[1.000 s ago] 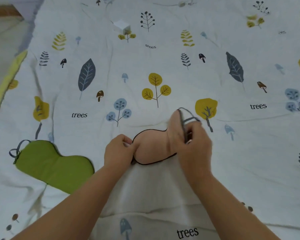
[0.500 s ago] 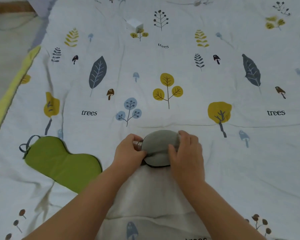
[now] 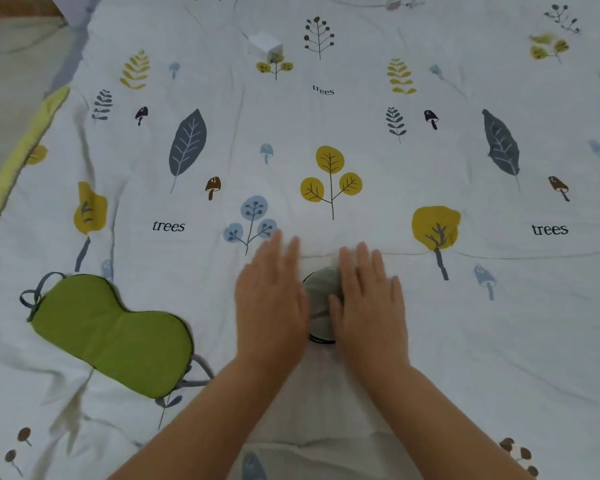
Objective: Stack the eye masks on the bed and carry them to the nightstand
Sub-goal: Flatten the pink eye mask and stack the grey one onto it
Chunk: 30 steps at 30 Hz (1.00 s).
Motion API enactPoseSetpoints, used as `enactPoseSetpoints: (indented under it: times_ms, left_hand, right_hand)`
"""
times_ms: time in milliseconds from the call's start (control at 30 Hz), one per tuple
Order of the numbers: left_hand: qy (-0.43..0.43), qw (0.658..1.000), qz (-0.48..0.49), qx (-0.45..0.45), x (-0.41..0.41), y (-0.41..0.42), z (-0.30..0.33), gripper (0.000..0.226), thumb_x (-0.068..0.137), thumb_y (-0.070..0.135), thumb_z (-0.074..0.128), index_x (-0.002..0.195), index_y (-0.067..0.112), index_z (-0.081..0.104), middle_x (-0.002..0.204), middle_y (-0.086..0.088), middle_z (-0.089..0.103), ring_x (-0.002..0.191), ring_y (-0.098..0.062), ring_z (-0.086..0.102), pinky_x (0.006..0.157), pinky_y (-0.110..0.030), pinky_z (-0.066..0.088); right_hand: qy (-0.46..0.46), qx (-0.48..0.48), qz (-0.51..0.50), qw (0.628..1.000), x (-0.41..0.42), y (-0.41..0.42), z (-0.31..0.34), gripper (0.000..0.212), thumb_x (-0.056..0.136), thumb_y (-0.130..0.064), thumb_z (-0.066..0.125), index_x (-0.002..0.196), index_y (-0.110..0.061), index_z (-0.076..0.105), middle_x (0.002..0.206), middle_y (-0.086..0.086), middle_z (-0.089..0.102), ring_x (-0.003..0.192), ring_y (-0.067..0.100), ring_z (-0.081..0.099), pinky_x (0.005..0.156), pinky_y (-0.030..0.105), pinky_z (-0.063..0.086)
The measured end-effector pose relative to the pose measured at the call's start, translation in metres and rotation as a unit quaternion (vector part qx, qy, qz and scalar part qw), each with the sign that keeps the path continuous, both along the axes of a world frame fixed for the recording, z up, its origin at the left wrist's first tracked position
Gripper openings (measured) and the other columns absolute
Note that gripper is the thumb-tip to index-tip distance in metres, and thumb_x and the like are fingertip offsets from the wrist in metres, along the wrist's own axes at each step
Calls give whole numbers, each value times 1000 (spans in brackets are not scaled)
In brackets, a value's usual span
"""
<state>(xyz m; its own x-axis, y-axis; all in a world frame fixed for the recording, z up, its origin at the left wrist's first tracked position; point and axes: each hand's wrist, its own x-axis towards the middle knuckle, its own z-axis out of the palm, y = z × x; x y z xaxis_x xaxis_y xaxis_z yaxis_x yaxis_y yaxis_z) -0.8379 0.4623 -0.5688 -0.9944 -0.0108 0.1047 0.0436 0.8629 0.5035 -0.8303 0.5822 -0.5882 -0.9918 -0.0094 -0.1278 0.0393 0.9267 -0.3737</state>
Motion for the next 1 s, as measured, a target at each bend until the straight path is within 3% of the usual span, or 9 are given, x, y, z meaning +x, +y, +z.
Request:
enactPoseSetpoints:
  times_ms: [100, 267, 333, 400, 500, 600, 733, 900, 1000]
  left_hand:
    - [-131, 983, -100, -78, 9, 6, -36, 55, 93, 40, 20, 138, 38, -12, 152, 9, -13, 145, -17, -8, 115, -40, -8]
    - [-174, 970, -105, -135, 12, -3, -65, 56, 94, 44, 16, 121, 46, -32, 151, 13, -20, 136, -9, -25, 112, -37, -18]
    - [-190, 967, -111, -132, 7, 1, -58, 57, 94, 43, 18, 128, 44, -28, 157, 9, -9, 142, -11, -16, 115, -41, -13]
    - [-170, 971, -110, -126, 3, 3, -42, 58, 92, 39, 27, 145, 33, 3, 155, -1, 24, 144, -21, 17, 117, -46, 8]
    - [-93, 986, -69, -120, -1, 2, -20, 42, 88, 32, 35, 125, 17, 50, 107, -8, 63, 99, -30, 58, 89, -41, 41]
    - [-174, 980, -17, -97, -2, 4, -17, 34, 92, 34, 35, 119, 18, 47, 108, -7, 60, 98, -27, 55, 83, -36, 37]
    - [-233, 972, -22, -32, -7, 12, -20, 24, 91, 31, 39, 103, 10, 45, 100, -12, 63, 91, -31, 58, 72, -34, 38]
    - [-216, 973, -6, 85, -27, 19, -5, 16, 89, 30, 46, 91, 14, 46, 72, -1, 56, 74, -26, 51, 65, -31, 35]
    - [-186, 975, -10, 119, -55, 34, 3, 20, 88, 28, 48, 96, 11, 51, 78, -3, 54, 75, -23, 49, 66, -31, 34]
  right_hand:
    - [-33, 41, 80, 995, 7, 3, -23, 56, 93, -36, 16, 139, -29, -14, 147, -7, -21, 144, 22, -12, 116, 50, -5]
    - [-75, 58, 95, 991, 6, 11, -38, 60, 95, -44, 23, 129, -37, -26, 147, -12, -28, 133, 12, -32, 111, 46, -19]
    - [-94, 46, 108, 989, 1, 11, -33, 60, 96, -43, 24, 132, -37, -24, 155, -9, -20, 137, 11, -28, 115, 48, -12]
    - [-98, 2, 98, 990, -4, 13, -19, 61, 96, -37, 30, 145, -32, -5, 159, -1, -6, 146, 17, -11, 118, 47, 0]
    - [-26, -76, -26, 996, -3, 20, 0, 51, 93, -23, 41, 142, -15, 28, 149, 13, 29, 135, 29, 31, 107, 38, 32]
    - [-55, -138, -151, 977, -1, 23, 5, 43, 94, -27, 40, 135, -14, 36, 127, 11, 48, 112, 29, 49, 88, 36, 41]
    - [-154, -162, -178, 958, -7, 20, 2, 23, 92, -29, 44, 101, -9, 48, 102, 13, 60, 94, 32, 56, 72, 32, 37]
    - [-97, -206, -206, 952, -25, 38, 17, 25, 88, -26, 48, 67, -19, 35, 73, 4, 48, 72, 26, 45, 64, 32, 32]
    - [-55, -192, -211, 957, -47, 52, 23, 20, 89, -27, 46, 78, -13, 38, 80, 7, 49, 75, 27, 44, 65, 31, 29]
